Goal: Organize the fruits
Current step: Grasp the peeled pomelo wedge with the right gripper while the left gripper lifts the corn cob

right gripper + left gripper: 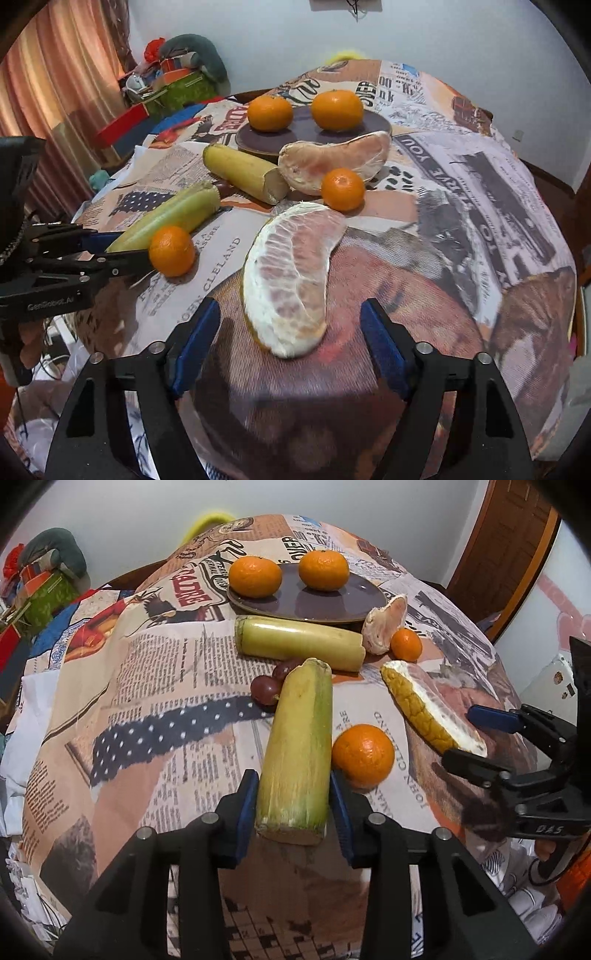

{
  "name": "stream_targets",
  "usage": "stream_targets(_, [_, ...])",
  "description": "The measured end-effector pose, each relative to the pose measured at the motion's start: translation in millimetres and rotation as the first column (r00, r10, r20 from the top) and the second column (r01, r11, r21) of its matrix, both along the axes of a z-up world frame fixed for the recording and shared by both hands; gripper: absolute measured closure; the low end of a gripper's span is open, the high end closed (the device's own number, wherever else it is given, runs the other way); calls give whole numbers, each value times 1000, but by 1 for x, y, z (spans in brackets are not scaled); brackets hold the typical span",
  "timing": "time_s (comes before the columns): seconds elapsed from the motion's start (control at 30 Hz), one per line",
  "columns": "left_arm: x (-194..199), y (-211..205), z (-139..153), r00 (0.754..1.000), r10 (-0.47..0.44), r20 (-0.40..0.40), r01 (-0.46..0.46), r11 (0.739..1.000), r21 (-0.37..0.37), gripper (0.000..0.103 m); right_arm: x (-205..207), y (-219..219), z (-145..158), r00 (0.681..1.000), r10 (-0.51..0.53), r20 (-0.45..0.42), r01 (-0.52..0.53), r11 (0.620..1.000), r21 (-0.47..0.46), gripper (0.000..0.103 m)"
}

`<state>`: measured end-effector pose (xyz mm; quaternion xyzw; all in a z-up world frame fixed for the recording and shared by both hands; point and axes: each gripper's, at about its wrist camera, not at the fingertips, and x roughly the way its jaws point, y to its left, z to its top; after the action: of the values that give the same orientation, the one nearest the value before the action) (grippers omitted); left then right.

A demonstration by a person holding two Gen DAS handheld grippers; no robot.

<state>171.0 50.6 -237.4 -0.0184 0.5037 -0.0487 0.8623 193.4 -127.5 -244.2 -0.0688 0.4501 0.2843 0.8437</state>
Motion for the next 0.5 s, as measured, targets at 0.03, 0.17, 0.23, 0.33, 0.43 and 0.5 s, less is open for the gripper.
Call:
stream_targets(0.03, [3, -1, 0, 1000, -2, 1, 2, 1000, 3, 65, 2, 1, 0, 1000, -4, 1, 4, 1000, -1, 29])
stream_targets(0.17, [14, -3, -2, 1000, -8, 1, 8, 1000, -3, 63, 10, 5, -1, 1000, -14, -2, 14, 1000, 18, 31])
stream_targets(0.23, [21, -4, -3, 1000, -6, -3, 6, 1000, -7, 63, 12, 6, -2, 1000, -16, 0, 16, 1000, 24, 33])
stream_targets(0.33, [29, -5, -4, 1000, -9, 1, 9, 1000, -11, 63, 15, 8, -3, 1000, -15, 12, 15, 1000, 16, 40])
stream_targets(0.43, [38, -6, -6, 1000, -10, -2, 10, 1000, -8, 63, 15, 9, -4, 1000, -2, 19, 1, 1000, 19, 41])
stream_targets(0.5, [43, -7, -7, 1000, -9, 2, 9, 1000, -8, 63, 15, 9, -4, 1000, 9, 22, -10, 1000, 24, 46])
